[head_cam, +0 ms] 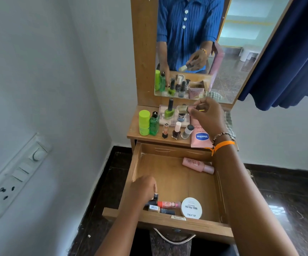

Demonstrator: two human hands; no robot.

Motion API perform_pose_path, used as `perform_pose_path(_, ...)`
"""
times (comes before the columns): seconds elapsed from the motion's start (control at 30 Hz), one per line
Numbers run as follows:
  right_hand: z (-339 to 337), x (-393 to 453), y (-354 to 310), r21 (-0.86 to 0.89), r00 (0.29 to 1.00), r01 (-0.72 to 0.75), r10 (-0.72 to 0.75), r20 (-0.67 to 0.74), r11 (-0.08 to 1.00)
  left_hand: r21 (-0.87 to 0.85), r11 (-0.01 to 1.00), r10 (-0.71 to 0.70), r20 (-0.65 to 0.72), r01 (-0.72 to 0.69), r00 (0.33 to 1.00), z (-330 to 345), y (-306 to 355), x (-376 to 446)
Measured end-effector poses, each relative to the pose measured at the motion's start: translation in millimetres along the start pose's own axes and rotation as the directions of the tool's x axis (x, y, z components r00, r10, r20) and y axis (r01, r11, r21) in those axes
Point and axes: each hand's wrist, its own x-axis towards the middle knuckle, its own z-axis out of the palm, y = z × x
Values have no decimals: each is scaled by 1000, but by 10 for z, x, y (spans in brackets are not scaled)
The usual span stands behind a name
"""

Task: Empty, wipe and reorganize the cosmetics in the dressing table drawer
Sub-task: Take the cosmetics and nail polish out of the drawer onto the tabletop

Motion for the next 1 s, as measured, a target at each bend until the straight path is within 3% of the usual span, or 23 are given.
perform_pose_path(0.1, 94, 171, -19, -231, 996, 89, -81, 46, 969, 41, 999, 2, -13, -2, 1000, 83, -26, 15)
perform_pose_path(0.3, 263, 409, 32, -575, 956, 191, -18, 293, 796, 72, 997, 8, -75, -2, 997, 270, -83, 42)
perform_pose_path(0.43, 302, 489, 58, -701, 902, 306, 38, 429, 644, 89, 995, 41, -90, -33, 995, 276, -99, 80)
perform_pose_path(0.53, 307, 470, 29, -722, 856, 346, 114, 504, 599, 6, 997, 71, -149, -71, 986, 231, -64, 102)
perform_pose_path(0.7, 302, 443, 39, -700, 845, 373, 88, 528, 609, -312, 932, 113, -230, -183, 967, 10, 60, 71)
perform_pose_path(0.83, 215, 268, -13, -594, 946, 211, -9, 324, 776, -590, 761, 106, -299, -271, 948, -239, 193, -22)
perform_pose_path(0.9, 181, 42, -124, -474, 961, 212, -94, 259, 855, -680, 665, 79, -347, -309, 935, -338, 264, -67)
perform_pose_path(1.0, 169, -357, -309, -355, 893, 271, -95, 440, 895, -791, 499, 23, -397, -354, 918, -482, 378, -117)
